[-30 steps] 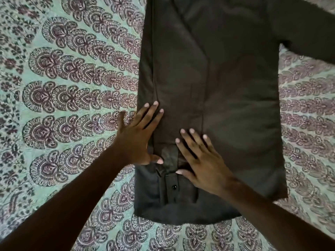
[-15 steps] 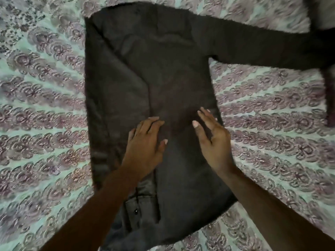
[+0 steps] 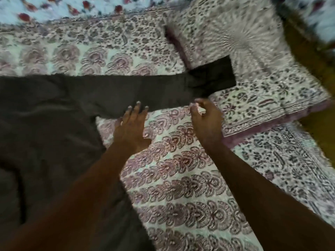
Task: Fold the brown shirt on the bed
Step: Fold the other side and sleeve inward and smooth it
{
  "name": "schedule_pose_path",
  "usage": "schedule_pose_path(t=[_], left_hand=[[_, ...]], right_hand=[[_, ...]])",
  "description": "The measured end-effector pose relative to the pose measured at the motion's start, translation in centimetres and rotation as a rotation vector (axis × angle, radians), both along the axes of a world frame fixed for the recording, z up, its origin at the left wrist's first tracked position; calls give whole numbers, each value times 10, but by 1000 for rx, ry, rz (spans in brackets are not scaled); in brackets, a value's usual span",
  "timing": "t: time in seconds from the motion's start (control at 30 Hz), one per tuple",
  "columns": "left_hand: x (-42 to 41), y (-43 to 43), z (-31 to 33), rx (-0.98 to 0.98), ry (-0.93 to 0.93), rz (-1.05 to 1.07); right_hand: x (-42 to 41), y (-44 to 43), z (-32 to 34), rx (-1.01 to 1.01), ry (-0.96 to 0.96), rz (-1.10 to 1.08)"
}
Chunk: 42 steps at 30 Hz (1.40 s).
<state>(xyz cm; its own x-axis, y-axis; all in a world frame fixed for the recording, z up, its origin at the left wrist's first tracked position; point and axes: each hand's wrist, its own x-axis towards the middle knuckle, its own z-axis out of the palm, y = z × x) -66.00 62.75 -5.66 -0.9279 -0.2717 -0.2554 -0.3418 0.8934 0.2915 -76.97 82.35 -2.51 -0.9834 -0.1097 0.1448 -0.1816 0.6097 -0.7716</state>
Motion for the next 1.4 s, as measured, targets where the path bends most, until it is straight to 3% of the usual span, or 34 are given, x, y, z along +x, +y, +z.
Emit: schedule_pose_path(t=[0.1, 0.23, 0.4, 0.53, 0.63, 0.7, 0.77, 0.83, 0.9, 0.97, 1.17, 1.3, 1.4], left_hand=[[-11, -2, -19, 40, -36, 38], [-4, -12, -42, 84, -9, 38], [-9, -6, -31, 88, -74, 55], [-12, -4, -25, 95, -82, 53], [-9, -12, -30, 206, -58, 74], [-6, -16, -29, 436, 74, 103], [12, -25, -9, 844, 303, 396], [38, -48, 22, 1297, 410, 765], [71, -81, 37, 1666, 298, 922], [119, -121, 50, 1773, 201, 868], [230, -223, 83, 1505, 93, 813], [281, -286, 111, 1434, -44, 920], [312, -317, 118, 1175, -92, 939]], right_hand=[[-48, 12, 6, 202, 138, -131], [-89, 11, 8, 381, 115, -333], [-104, -3, -3, 299, 30, -372], [-77, -19, -14, -25, 95, -170], [-18, -53, -16, -75, 172, -5], [32, -76, -15, -96, 156, 119], [80, -98, -11, -118, 159, 208], [121, -117, -7, -151, 192, 278], [157, -134, -1, -153, 219, 365], [196, -154, 5, -126, 233, 504], [301, -234, 8, -77, 280, 915], [354, -292, 16, -72, 266, 1029], [385, -327, 21, -86, 238, 1066]])
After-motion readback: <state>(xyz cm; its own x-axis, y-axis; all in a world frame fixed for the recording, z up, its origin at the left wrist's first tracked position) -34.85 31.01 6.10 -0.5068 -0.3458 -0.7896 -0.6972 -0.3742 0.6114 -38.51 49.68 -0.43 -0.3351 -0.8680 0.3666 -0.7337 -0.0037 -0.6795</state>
